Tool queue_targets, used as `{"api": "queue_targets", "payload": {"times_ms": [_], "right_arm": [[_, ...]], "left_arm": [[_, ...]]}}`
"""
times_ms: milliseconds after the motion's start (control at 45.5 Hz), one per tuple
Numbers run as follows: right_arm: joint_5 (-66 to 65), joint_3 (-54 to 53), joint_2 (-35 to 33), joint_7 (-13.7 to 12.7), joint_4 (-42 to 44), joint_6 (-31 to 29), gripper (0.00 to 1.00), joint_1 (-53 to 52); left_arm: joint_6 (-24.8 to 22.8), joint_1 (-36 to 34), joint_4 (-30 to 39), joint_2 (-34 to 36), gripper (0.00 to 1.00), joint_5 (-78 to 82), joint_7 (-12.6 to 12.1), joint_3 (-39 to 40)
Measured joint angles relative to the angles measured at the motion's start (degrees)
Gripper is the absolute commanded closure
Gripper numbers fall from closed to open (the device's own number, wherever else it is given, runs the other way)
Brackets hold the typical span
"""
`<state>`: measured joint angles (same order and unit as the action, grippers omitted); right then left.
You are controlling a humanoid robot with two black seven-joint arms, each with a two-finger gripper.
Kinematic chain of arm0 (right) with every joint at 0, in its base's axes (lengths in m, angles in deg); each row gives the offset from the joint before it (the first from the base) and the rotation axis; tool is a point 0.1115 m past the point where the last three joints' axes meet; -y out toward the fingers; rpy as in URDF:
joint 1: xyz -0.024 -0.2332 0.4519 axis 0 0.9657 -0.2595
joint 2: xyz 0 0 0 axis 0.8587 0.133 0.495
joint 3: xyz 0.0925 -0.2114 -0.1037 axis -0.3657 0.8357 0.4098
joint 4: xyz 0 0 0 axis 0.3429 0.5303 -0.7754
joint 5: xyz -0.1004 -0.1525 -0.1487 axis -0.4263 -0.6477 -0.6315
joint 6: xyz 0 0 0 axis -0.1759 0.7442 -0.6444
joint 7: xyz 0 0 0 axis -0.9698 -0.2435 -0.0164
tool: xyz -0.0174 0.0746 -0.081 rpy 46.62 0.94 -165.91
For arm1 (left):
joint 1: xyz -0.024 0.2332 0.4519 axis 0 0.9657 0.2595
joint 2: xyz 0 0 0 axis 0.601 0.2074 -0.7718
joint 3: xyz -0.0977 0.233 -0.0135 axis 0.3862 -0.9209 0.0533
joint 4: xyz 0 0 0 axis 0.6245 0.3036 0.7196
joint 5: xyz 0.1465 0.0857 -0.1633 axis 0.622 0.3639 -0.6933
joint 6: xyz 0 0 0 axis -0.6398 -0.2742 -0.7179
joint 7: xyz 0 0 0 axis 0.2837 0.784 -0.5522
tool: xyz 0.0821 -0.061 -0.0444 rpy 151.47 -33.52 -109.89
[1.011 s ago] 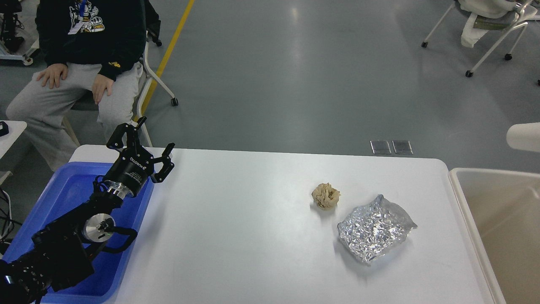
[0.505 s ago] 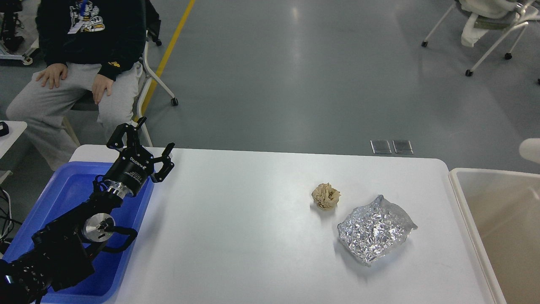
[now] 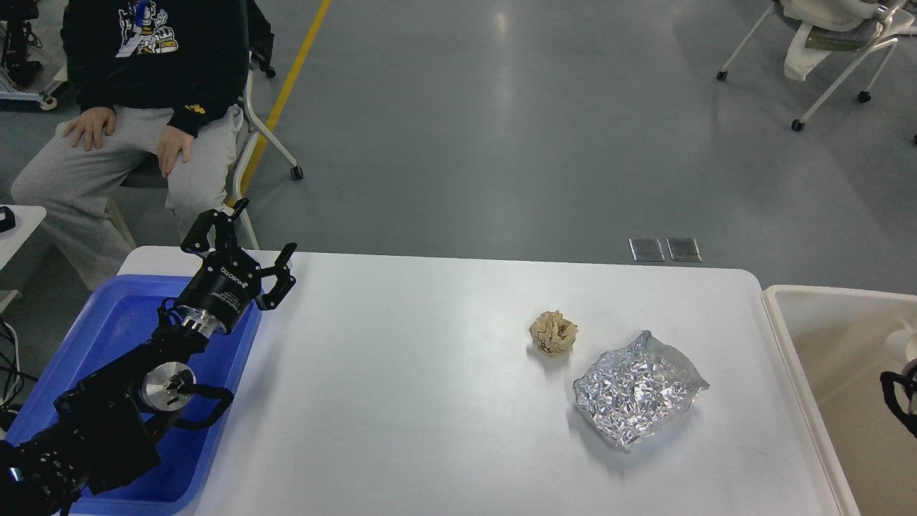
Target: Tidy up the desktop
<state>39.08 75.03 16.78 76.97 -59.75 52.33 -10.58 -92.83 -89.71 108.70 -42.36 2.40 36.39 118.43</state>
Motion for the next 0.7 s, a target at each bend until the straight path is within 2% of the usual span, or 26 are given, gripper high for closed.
{"api": "queue_targets", "payload": {"times_ms": [264, 330, 396, 418, 505, 703], "right_arm": [[0.7, -5.1, 3.3, -1.6, 4.0, 0.3, 0.99, 2.0], [0.7, -5.9, 3.7, -1.8, 4.4, 0.2, 0.7, 2.5], [0.8, -6.5, 3.9, -1.9, 4.7, 0.1, 0.19, 3.0], [0.8, -6.6, 4.0, -2.0, 4.8, 0.0, 0.14, 3.2], [0.8, -7.1, 4.2, -2.0, 5.0, -0.1, 0.0, 3.6], [0.4, -7.0, 4.9, -1.8, 4.8, -0.2, 0.0, 4.0]], "left_arm": [[0.0, 0.0, 0.0, 0.0, 0.0, 0.0, 0.0, 0.0], [0.1, 0.0, 0.0, 0.0, 0.0, 0.0, 0.0, 0.0], [0.0, 0.0, 0.0, 0.0, 0.0, 0.0, 0.0, 0.0], [0.1, 0.0, 0.0, 0.0, 0.0, 0.0, 0.0, 0.0], [0.0, 0.0, 0.0, 0.0, 0.0, 0.0, 0.0, 0.0], [0.0, 0.0, 0.0, 0.0, 0.0, 0.0, 0.0, 0.0]]}}
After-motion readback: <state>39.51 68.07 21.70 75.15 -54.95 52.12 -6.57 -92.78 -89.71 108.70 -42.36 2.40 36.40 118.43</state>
